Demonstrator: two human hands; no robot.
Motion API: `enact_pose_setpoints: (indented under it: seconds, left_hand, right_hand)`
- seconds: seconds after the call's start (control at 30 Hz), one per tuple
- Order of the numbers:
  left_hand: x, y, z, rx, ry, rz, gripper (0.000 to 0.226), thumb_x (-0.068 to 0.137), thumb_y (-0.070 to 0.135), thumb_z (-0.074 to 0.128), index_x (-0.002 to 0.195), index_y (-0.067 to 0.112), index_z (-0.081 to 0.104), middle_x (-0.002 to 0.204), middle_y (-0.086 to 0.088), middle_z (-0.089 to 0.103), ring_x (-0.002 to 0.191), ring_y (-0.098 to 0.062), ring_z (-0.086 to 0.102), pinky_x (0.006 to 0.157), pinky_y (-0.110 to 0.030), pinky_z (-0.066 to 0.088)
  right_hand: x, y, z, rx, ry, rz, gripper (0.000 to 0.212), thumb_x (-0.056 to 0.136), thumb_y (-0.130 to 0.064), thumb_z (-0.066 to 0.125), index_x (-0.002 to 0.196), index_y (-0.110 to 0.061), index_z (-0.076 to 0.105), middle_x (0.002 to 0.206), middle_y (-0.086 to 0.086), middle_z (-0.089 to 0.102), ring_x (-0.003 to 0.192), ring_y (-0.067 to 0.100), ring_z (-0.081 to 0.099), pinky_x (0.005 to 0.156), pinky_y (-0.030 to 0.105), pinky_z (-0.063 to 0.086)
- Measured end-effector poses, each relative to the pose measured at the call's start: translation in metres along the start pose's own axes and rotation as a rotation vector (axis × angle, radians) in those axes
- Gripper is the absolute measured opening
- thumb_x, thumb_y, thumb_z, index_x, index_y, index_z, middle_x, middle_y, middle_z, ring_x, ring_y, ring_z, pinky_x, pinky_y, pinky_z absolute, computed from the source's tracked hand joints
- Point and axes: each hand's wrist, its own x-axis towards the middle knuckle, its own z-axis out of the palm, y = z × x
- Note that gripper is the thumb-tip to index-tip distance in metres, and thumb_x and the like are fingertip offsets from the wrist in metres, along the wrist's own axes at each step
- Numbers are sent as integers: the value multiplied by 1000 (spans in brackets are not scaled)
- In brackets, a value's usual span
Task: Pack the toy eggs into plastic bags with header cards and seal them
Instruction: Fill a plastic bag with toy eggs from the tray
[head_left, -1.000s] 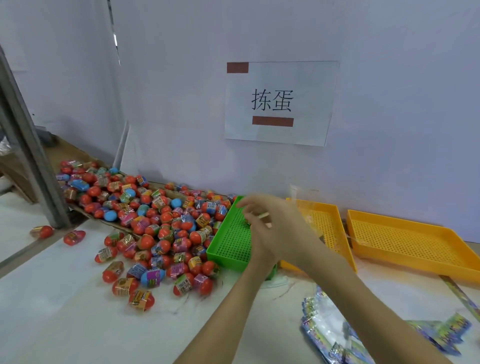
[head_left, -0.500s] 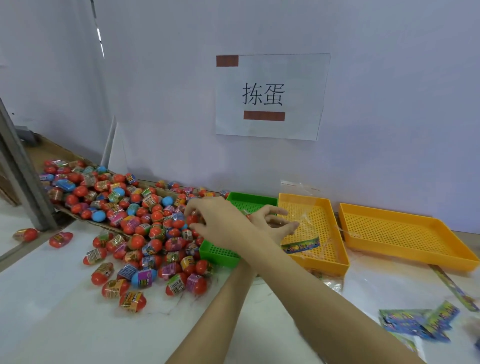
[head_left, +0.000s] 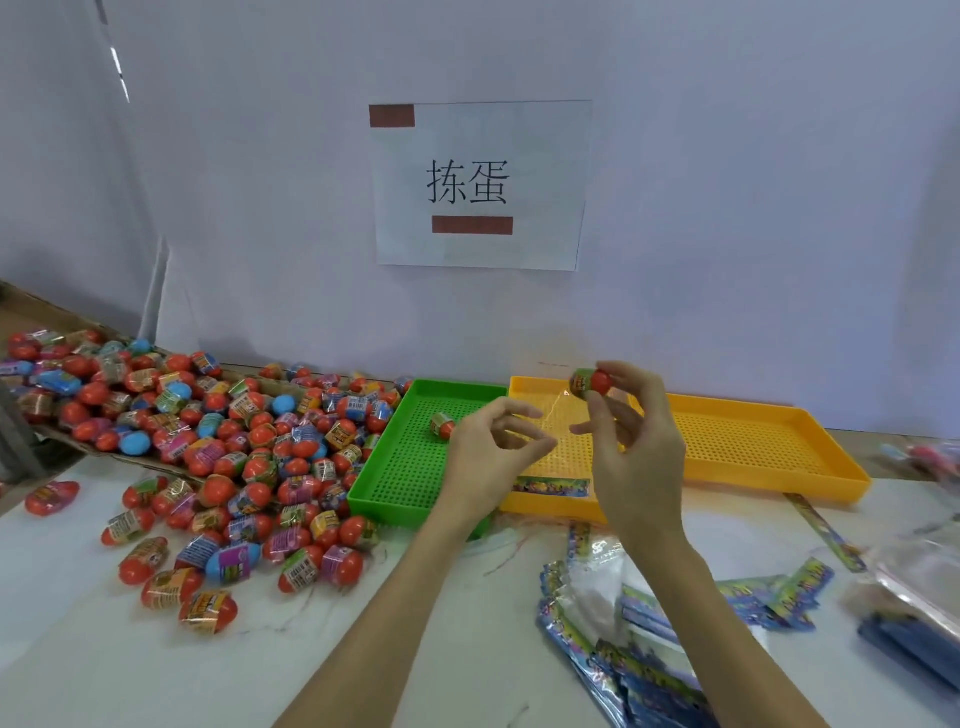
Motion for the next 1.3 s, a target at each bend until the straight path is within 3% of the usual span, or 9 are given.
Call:
enact_pose_setpoints:
  seconds: [0.17, 0.33, 0.53, 0.67, 0.8, 0.93, 1.1, 1.3]
  left_hand:
    - [-4, 2, 1, 50, 18, 163, 32, 83, 27, 88, 110, 28, 71, 89, 13, 78, 89, -4, 73, 85, -22, 57]
    - [-6, 5, 6, 103, 16, 279, 40, 81, 28, 89, 117, 28, 70, 89, 14, 77, 90, -6, 74, 85, -17, 55]
    - [-7, 7, 10, 122, 9, 331, 35, 84, 33, 87, 115, 26, 72, 94, 14, 75, 91, -10, 72, 82, -25, 57]
    - [-9, 12, 10, 116, 18, 355, 28, 86, 34, 85, 110, 33, 70, 95, 17, 73, 91, -10, 70, 81, -14, 51]
    - [-10, 15, 11, 112, 19, 367, 29, 86, 34, 85, 111, 23, 73, 95, 15, 73, 91, -8, 68, 82, -15, 50]
    - [-9, 15, 10, 115, 33, 366, 27, 85, 33, 86, 107, 24, 72, 92, 16, 72, 88, -9, 67, 80, -15, 49]
    - [-10, 15, 12, 100, 19, 358, 22, 89, 31, 83, 105, 21, 73, 88, 10, 71, 83, -13, 66, 78, -24, 54]
    - [-11, 12, 14, 150, 10, 349, 11, 93, 14, 77, 103, 15, 74, 86, 3, 74, 82, -10, 68, 72, -17, 52]
  right_hand:
    - [7, 9, -7, -100, -135, 94, 29, 100, -23, 67, 127, -23, 57, 109, -7, 72, 90, 6, 72, 66, 18, 56]
    - [10, 12, -20, -160, -200, 119, 23, 95, -26, 74, 116, -21, 66, 101, -11, 76, 88, -1, 71, 68, 11, 50]
    - [14, 6, -31, -25, -292, 244, 19, 91, -23, 78, 107, -18, 70, 97, -8, 77, 88, 9, 73, 76, 30, 60]
    - [14, 1, -34, 82, -316, 278, 16, 91, -18, 78, 105, -20, 73, 101, -5, 76, 90, 11, 76, 82, 30, 62]
    - [15, -1, -36, 44, -366, 247, 13, 96, -12, 72, 107, -17, 74, 101, -6, 78, 98, 9, 74, 87, 29, 60]
    - [13, -3, -34, -79, -398, 179, 11, 104, -18, 59, 109, -19, 69, 103, -10, 76, 102, 4, 71, 82, 32, 57]
    - [11, -3, -30, -162, -429, 120, 24, 106, -31, 51, 107, -24, 74, 103, -13, 72, 101, 1, 64, 82, 8, 40]
    - [-1, 0, -17, -144, -509, 247, 40, 104, -47, 41, 104, -29, 77, 106, -3, 56, 112, -10, 48, 84, 6, 37]
